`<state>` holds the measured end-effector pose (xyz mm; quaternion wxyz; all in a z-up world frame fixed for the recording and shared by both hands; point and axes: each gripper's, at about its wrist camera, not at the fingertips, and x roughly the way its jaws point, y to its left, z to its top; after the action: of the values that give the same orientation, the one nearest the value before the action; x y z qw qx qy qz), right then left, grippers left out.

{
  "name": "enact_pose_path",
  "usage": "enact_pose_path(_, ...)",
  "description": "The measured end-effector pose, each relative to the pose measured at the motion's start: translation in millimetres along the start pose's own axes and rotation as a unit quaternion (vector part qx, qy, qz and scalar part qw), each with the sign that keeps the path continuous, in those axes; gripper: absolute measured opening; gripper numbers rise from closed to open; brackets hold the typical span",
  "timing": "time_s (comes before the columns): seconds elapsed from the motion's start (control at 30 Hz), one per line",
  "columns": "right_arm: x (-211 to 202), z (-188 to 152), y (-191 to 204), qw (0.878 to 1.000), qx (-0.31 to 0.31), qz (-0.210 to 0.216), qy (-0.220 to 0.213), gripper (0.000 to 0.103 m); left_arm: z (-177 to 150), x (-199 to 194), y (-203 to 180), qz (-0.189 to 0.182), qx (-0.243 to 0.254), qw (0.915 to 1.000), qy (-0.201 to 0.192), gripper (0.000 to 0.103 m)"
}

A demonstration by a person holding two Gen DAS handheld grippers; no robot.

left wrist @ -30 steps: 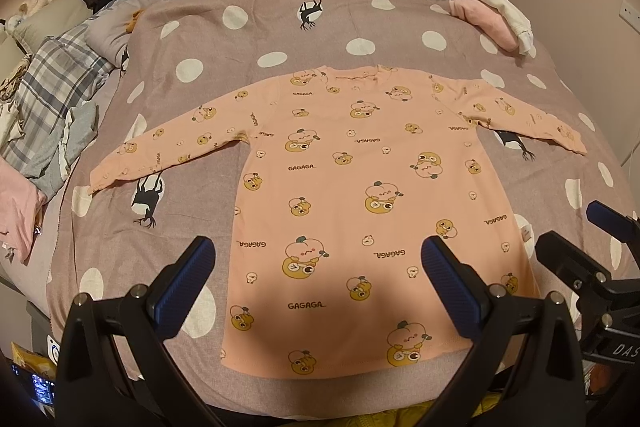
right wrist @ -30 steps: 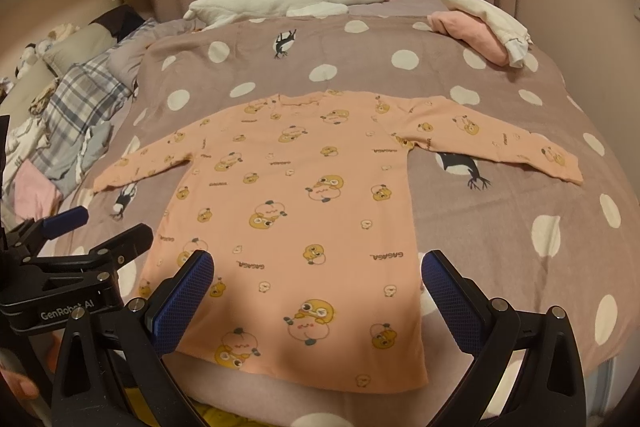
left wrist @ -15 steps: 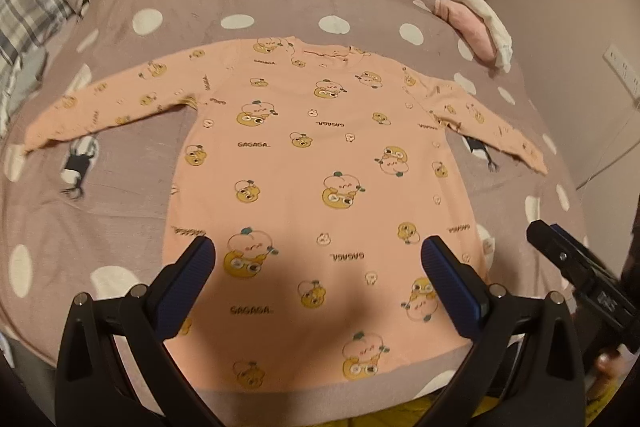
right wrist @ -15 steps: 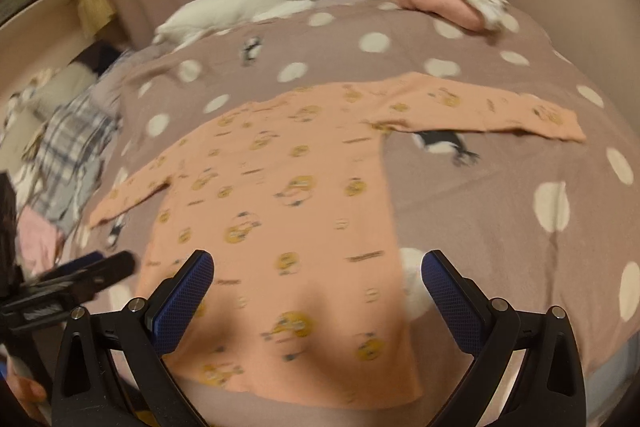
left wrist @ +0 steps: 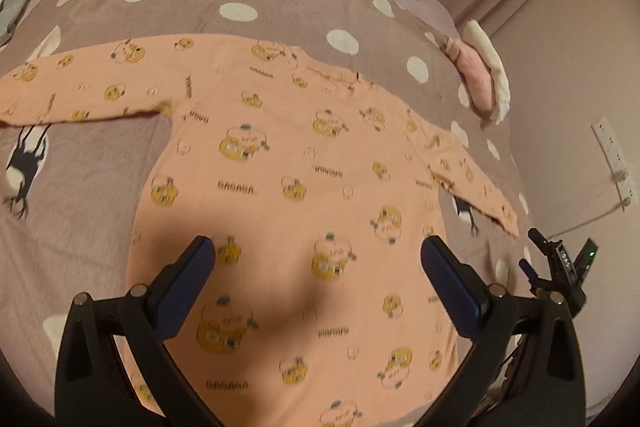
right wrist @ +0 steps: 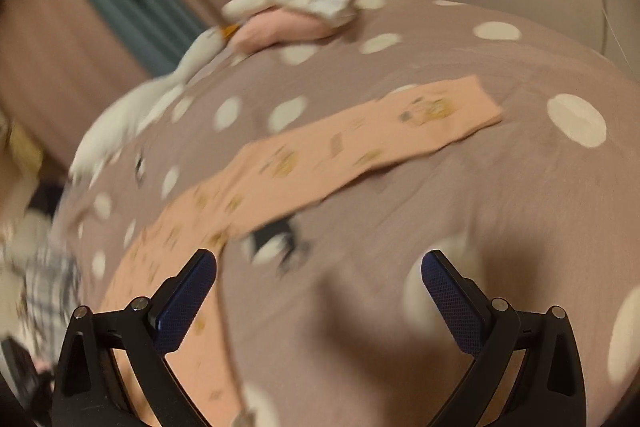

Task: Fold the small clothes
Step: 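Grasp the pink shirt's sleeve cuff with the right gripper and lift, then fold the held sleeve across the shirt body and open the right gripper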

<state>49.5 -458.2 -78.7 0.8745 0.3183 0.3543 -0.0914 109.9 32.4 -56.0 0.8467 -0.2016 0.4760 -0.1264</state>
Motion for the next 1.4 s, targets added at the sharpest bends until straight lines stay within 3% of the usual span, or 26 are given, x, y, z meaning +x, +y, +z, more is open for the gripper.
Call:
enact_pose_path(0.13,21.4,28.4,-35.8,0.998,0.063,0.009,-0.006,0.102,24.3,12.4,3.8,0.004,-0.006,0.9999,-0.008,0.102)
enact_pose_path(0.2,30.0,36.0,-47.9,0.996,0.088,0.015,-0.003,0.097,35.5,17.5,7.1,0.007,-0.014,0.9998,-0.012,0.102)
enact_pose_path(0.27,43.0,41.9,-60.5,0.992,0.119,0.032,0.003,0.083,44.6,22.2,8.2,0.013,-0.017,0.9996,-0.015,0.102)
enact_pose_path(0.33,53.3,43.8,-70.6,0.989,0.145,0.034,0.005,0.076,49.2,24.8,8.6,0.016,-0.017,0.9995,-0.019,0.102)
enact_pose_path(0.37,55.6,45.4,-75.9,0.987,0.158,0.034,-0.005,0.068,50.7,26.2,9.3,0.018,-0.017,0.9995,-0.02,0.102)
enact_pose_path(0.53,59.4,57.1,-92.4,0.977,0.205,0.04,-0.051,0.052,48.9,32.7,20.5,0.036,-0.018,0.9991,-0.009,0.102)
enact_pose_path(0.57,59.5,58.3,-92.6,0.977,0.205,0.036,-0.054,0.045,48.1,34.1,23.5,0.038,-0.02,0.9991,-0.007,0.102)
enact_pose_path(0.6,59.0,58.8,-89.4,0.978,0.199,0.022,-0.057,0.029,47.3,34.9,26.8,0.04,-0.023,0.9989,-0.005,0.102)
enact_pose_path(0.67,57.9,60.0,-80.3,0.981,0.184,0.0,-0.056,0.009,46.2,36.5,33.6,0.043,-0.029,0.9986,-0.002,0.102)
enact_pose_path(0.73,54.2,64.9,-62.4,0.987,0.149,0.0,-0.062,0.008,45.4,37.7,40.6,0.046,-0.036,0.9983,0.002,0.102)
enact_pose_path(0.87,37.2,76.6,12.5,0.997,0.02,-0.014,-0.067,0.007,42.0,33.3,49.6,0.045,-0.044,0.998,0.0,0.102)
enact_pose_path(1.03,20.2,83.2,134.8,0.992,-0.101,0.024,-0.074,0.007,37.2,22.2,62.2,0.048,-0.047,0.9977,-0.005,0.102)
enact_pose_path(1.23,19.9,50.5,260.3,0.973,-0.211,0.071,-0.059,0.007,32.8,2.9,85.7,0.06,-0.05,0.9969,-0.014,0.102)
enact_pose_path(1.4,32.0,-9.0,341.6,0.943,-0.319,0.082,-0.042,0.007,29.9,-13.7,108.2,0.067,-0.062,0.9955,-0.025,0.102)
